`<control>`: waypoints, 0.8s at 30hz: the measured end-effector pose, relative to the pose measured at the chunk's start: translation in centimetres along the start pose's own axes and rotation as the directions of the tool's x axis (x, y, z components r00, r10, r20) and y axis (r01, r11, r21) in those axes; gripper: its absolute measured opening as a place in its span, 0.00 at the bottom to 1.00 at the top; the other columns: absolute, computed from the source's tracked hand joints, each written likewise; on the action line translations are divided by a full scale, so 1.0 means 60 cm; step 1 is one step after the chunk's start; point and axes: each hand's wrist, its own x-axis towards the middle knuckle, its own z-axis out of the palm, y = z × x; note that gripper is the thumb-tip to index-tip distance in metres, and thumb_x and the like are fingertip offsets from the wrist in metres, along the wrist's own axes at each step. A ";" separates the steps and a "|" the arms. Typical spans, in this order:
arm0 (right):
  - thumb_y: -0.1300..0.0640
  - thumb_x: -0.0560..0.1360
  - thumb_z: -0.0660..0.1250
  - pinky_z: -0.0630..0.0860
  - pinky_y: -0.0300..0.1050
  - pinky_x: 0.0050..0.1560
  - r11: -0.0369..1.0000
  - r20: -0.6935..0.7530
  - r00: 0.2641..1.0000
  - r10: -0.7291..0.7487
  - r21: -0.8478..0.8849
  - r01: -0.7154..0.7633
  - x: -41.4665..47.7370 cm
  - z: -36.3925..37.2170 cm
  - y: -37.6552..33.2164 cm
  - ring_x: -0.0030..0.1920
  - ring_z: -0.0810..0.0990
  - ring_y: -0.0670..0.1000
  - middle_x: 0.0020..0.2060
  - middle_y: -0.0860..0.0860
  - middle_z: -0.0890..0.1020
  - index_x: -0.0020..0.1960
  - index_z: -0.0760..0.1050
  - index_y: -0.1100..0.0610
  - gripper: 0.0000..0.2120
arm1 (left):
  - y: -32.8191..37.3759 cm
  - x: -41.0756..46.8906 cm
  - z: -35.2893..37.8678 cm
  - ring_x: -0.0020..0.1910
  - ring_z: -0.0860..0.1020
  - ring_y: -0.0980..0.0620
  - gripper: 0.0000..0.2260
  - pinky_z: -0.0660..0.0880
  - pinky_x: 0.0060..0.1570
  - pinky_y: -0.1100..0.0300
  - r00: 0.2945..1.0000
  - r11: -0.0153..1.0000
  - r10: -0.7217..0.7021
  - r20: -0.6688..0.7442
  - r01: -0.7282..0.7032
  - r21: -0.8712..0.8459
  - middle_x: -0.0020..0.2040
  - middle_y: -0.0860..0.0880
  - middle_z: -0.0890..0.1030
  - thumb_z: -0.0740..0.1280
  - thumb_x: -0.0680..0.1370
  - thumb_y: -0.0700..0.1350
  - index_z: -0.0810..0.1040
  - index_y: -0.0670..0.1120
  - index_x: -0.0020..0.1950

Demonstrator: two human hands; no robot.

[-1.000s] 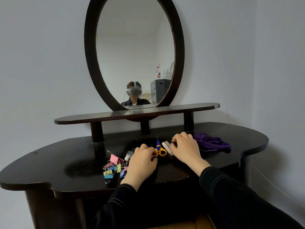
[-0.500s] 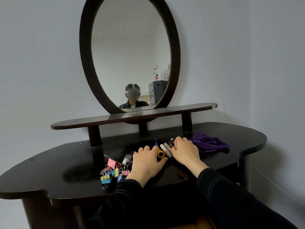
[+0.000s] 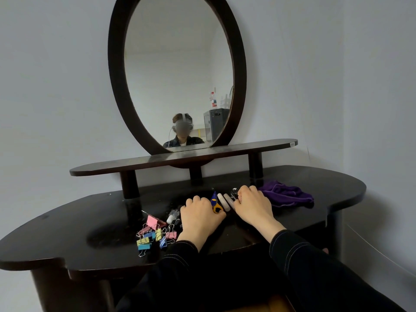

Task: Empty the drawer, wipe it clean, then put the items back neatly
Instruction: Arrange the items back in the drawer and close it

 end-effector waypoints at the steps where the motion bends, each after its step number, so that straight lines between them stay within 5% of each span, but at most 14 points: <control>1: 0.49 0.81 0.62 0.79 0.52 0.52 1.000 0.002 1.000 0.001 0.002 -0.001 0.000 0.000 0.000 0.54 0.77 0.54 0.58 0.54 0.76 0.62 0.73 0.55 0.13 | -0.001 0.000 -0.001 0.56 0.74 0.44 0.22 0.71 0.51 0.51 1.000 1.000 -0.001 0.003 0.001 -0.011 0.53 0.48 0.77 0.62 0.73 0.64 0.76 0.46 0.52; 7: 0.49 0.80 0.63 0.77 0.49 0.50 1.000 -0.004 1.000 0.003 0.000 -0.003 -0.001 0.000 0.002 0.54 0.77 0.54 0.58 0.53 0.76 0.62 0.73 0.54 0.13 | 0.001 -0.008 -0.015 0.42 0.74 0.47 0.12 0.68 0.41 0.53 0.994 0.979 0.048 -0.094 -0.065 -0.193 0.40 0.53 0.73 0.64 0.71 0.57 0.65 0.50 0.40; 15: 0.50 0.81 0.64 0.78 0.48 0.52 0.998 -0.051 0.998 0.022 0.061 -0.018 0.003 0.003 0.005 0.60 0.75 0.54 0.63 0.53 0.75 0.67 0.71 0.54 0.17 | -0.009 -0.011 -0.032 0.38 0.74 0.52 0.14 0.73 0.39 0.57 0.946 0.891 -0.050 -0.320 -0.103 -0.443 0.37 0.53 0.74 0.73 0.72 0.52 0.68 0.50 0.40; 20: 0.58 0.75 0.72 0.78 0.42 0.49 0.961 -0.333 0.938 -0.098 0.214 0.176 0.005 -0.011 0.007 0.67 0.72 0.53 0.73 0.52 0.66 0.79 0.56 0.49 0.38 | 0.003 -0.022 -0.041 0.40 0.70 0.57 0.14 0.66 0.42 0.69 0.850 0.804 0.179 -0.496 -0.417 -0.424 0.38 0.58 0.72 0.74 0.72 0.48 0.67 0.54 0.40; 22: 0.59 0.74 0.74 0.78 0.48 0.59 0.954 -0.319 0.922 -0.218 0.129 0.270 0.003 -0.015 0.007 0.72 0.67 0.56 0.78 0.53 0.58 0.81 0.51 0.46 0.45 | 0.010 -0.029 -0.041 0.41 0.68 0.57 0.12 0.66 0.42 0.67 0.795 0.759 0.325 -0.512 -0.543 -0.360 0.40 0.58 0.71 0.73 0.72 0.46 0.68 0.51 0.41; 24: 0.59 0.72 0.75 0.68 0.56 0.71 0.947 -0.248 0.917 -0.313 -0.011 0.320 0.003 -0.020 0.009 0.78 0.58 0.59 0.80 0.55 0.54 0.81 0.53 0.44 0.45 | 0.015 -0.033 -0.041 0.40 0.68 0.54 0.10 0.68 0.40 0.62 0.742 0.720 0.459 -0.489 -0.633 -0.284 0.41 0.55 0.71 0.71 0.71 0.42 0.69 0.48 0.42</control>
